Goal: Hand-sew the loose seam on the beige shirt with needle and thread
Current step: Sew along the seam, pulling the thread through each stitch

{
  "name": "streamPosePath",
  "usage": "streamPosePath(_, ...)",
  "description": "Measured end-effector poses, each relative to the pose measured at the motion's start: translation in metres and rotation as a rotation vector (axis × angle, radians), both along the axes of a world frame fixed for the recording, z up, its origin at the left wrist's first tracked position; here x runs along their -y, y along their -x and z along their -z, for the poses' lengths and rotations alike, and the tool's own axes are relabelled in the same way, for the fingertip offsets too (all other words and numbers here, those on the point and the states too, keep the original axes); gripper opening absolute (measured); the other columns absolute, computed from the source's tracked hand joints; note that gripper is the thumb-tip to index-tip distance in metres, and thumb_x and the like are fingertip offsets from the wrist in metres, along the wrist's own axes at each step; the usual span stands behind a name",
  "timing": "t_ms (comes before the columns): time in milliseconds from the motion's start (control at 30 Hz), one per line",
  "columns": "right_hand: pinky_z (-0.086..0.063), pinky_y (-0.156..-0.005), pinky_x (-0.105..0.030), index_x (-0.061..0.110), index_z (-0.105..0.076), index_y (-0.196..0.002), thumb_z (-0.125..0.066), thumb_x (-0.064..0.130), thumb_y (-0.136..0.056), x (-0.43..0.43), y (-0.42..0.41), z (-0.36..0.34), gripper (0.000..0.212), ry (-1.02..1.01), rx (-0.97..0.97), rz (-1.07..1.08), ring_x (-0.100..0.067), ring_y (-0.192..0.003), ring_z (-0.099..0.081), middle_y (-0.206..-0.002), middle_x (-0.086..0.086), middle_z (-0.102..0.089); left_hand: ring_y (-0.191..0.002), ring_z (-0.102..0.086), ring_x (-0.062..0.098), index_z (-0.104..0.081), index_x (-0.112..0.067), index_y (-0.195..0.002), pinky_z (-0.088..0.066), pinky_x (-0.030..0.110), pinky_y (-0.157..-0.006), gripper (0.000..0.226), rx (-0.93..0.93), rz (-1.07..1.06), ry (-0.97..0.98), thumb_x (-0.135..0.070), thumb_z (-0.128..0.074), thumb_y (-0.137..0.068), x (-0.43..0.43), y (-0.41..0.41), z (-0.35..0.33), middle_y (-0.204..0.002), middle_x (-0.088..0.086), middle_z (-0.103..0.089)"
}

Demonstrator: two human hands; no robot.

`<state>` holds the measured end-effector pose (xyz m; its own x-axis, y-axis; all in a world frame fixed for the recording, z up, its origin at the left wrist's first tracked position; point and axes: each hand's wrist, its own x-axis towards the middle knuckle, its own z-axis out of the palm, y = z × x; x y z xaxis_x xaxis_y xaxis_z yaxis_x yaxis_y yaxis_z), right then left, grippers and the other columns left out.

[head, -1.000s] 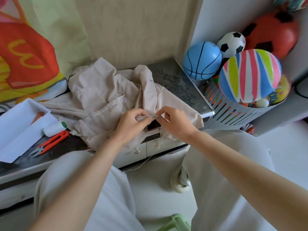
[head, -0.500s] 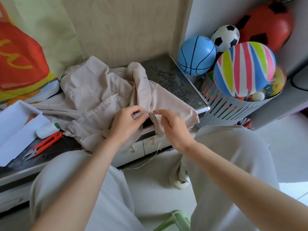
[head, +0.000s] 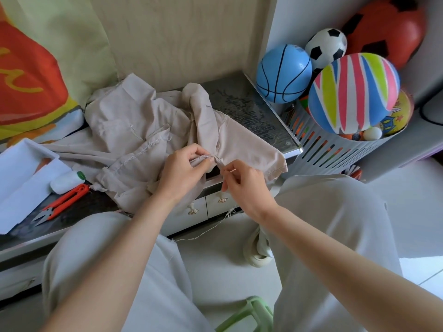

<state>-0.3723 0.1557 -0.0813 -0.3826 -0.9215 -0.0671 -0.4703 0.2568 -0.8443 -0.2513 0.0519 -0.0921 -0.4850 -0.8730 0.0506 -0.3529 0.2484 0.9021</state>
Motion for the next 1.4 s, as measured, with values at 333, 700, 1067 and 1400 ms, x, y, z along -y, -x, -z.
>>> streamPosePath(333, -0.032, -0.045, -0.013, 0.014, -0.055, -0.089, -0.045, 0.015, -0.097, 0.003, -0.006, 0.0, 0.013, -0.015, -0.004, 0.047, 0.004, -0.042, -0.048, -0.072, -0.001, -0.071, -0.068, -0.06, -0.006, -0.062, -0.03, -0.076, -0.046, 0.015, -0.067, 0.017, 0.003, 0.01, 0.034, -0.016, -0.069, -0.084, -0.005, 0.0, -0.002, -0.075, -0.016, -0.068)
streamPosePath(700, -0.036, -0.046, -0.013, 0.011, -0.055, -0.095, -0.042, 0.013, -0.098, -0.001, -0.009, -0.005, 0.013, 0.004, 0.085, 0.053, 0.0, -0.042, -0.047, -0.071, -0.002, -0.071, -0.064, -0.058, -0.005, -0.066, -0.023, -0.079, -0.042, 0.011, -0.062, 0.01, 0.004, -0.043, 0.065, -0.016, -0.067, -0.085, -0.005, -0.002, -0.005, -0.073, -0.012, -0.067)
streamPosePath(1067, -0.034, -0.047, -0.015, 0.011, -0.055, -0.088, -0.045, 0.014, -0.095, -0.003, -0.012, -0.006, 0.013, -0.001, 0.02, 0.039, -0.004, -0.045, -0.049, -0.064, -0.007, -0.068, -0.069, -0.062, -0.005, -0.063, -0.024, -0.08, -0.044, 0.01, -0.065, 0.011, 0.005, -0.043, 0.049, -0.016, -0.067, -0.085, -0.006, -0.003, -0.007, -0.077, -0.014, -0.07)
streamPosePath(1400, -0.042, -0.06, -0.032, 0.009, -0.056, -0.094, -0.043, 0.018, -0.095, 0.005, -0.013, 0.0, 0.016, -0.032, -0.02, 0.088, -0.019, -0.062, -0.049, -0.075, -0.014, -0.069, -0.068, -0.061, -0.004, -0.062, -0.025, -0.079, -0.044, 0.015, -0.065, 0.011, 0.017, -0.055, 0.033, -0.016, -0.067, -0.084, -0.007, -0.001, -0.005, -0.077, -0.015, -0.07)
